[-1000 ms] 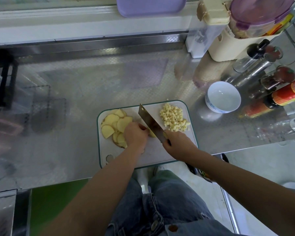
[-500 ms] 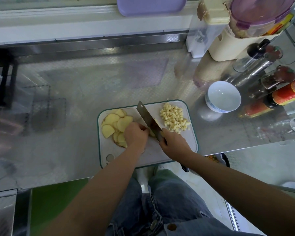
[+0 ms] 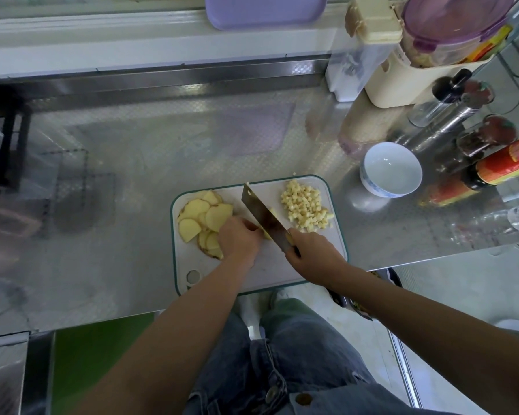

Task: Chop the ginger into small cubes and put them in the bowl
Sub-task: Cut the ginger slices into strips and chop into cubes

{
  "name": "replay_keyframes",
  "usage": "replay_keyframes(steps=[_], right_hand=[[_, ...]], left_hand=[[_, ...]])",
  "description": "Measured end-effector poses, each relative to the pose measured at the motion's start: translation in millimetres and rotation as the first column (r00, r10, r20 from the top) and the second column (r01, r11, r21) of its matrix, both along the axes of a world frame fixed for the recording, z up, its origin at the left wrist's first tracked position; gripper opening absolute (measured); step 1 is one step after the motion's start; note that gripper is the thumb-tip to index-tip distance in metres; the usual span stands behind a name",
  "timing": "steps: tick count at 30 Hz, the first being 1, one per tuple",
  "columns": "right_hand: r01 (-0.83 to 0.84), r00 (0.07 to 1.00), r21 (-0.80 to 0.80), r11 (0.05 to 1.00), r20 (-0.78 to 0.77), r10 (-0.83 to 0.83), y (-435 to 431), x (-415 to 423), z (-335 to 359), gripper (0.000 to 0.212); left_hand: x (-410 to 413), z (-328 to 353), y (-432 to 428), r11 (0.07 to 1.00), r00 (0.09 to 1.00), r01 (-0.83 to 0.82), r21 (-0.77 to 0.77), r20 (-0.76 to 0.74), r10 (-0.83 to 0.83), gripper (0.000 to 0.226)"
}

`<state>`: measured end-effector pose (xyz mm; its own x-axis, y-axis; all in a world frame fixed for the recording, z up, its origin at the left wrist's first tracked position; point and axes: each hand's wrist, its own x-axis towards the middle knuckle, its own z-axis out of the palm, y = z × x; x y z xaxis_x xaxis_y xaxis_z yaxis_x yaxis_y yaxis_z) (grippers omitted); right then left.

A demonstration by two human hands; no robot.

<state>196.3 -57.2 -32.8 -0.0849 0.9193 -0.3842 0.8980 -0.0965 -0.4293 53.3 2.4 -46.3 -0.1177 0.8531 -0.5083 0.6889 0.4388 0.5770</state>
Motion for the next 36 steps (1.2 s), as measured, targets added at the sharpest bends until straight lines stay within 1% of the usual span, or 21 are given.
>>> replay_keyframes(steps=[3,7,9,12,15,17,19,22,26,28,30,32,33,35,36], right_hand=[[0.003,1.000,-0.019,1.000,0.007,-0.003,-0.2,-2.0,-2.6,0.011],[0.007,1.000,-0.026,1.000,0.021,-0.006,5.1,-6.6,-6.2,0.015],[0.016,1.000,-0.023,1.000,0.014,-0.016,7.8,-9.9,-9.1,0.016],[0.034,0.999,-0.011,0.999,0.011,-0.033,7.7,-13.5,-13.5,0.012],[0.052,0.999,0.012,0.999,-0.013,-0.052,5.3,-12.4,-13.8,0.016],[0.100,0.991,0.037,0.994,-0.089,-0.096,5.0,-7.7,-9.3,0.020],[0.183,0.969,0.066,0.981,-0.178,-0.169,6.4,0.4,-2.2,0.021],[0.269,0.936,0.073,0.960,-0.255,-0.243,10.5,14.5,11.6,0.014],[0.245,0.944,0.038,0.969,-0.236,-0.230,10.2,22.6,19.8,0.017],[0.244,0.947,0.041,0.969,-0.228,-0.228,7.2,22.3,17.4,0.020],[0.278,0.937,0.052,0.959,-0.234,-0.259,5.4,22.0,15.9,0.027],[0.310,0.926,0.052,0.949,-0.245,-0.289,4.2,23.5,16.4,0.025],[0.327,0.918,0.053,0.944,-0.255,-0.303,3.7,24.8,17.9,0.021],[0.370,0.899,0.064,0.927,-0.277,-0.340,3.8,28.1,20.6,0.017],[0.389,0.890,0.068,0.919,-0.285,-0.355,3.9,30.0,21.5,0.016]], left_hand=[[0.3,-1.5,1.3,1.000,1.000,-0.001,-0.005,0.001,0.001,0.017],[0.7,-2.6,2.7,1.000,1.000,0.005,-0.008,-0.006,-0.005,0.019],[0.7,-2.3,2.6,1.000,1.000,0.016,-0.001,-0.018,-0.016,0.022],[0.1,-2.0,3.4,0.999,0.999,0.037,0.009,-0.040,-0.036,0.023],[-1.2,-3.0,4.0,0.997,0.995,0.073,0.024,-0.063,-0.072,0.023],[-1.9,-4.9,3.0,0.993,0.992,0.103,0.051,-0.076,-0.099,0.022],[-3.5,-5.7,3.0,0.989,0.988,0.128,0.079,-0.093,-0.120,0.023],[-7.3,-7.9,5.7,0.970,0.975,0.200,0.139,-0.123,-0.184,0.019],[-10.5,-7.0,8.6,0.938,0.958,0.276,0.208,-0.137,-0.251,0.010],[-10.2,-5.3,8.2,0.900,0.936,0.345,0.266,-0.176,-0.306,0.007],[-8.6,-4.3,8.2,0.814,0.875,0.476,0.333,-0.273,-0.400,0.016],[-5.3,-3.2,10.8,0.678,0.768,0.637,0.367,-0.376,-0.518,0.032],[-3.3,-2.4,13.6,0.599,0.690,0.722,0.347,-0.428,-0.584,0.039],[0.5,-2.5,21.1,0.427,0.490,0.870,0.245,-0.523,-0.697,0.048],[2.2,-3.3,24.3,0.348,0.391,0.919,0.187,-0.560,-0.731,0.050]])
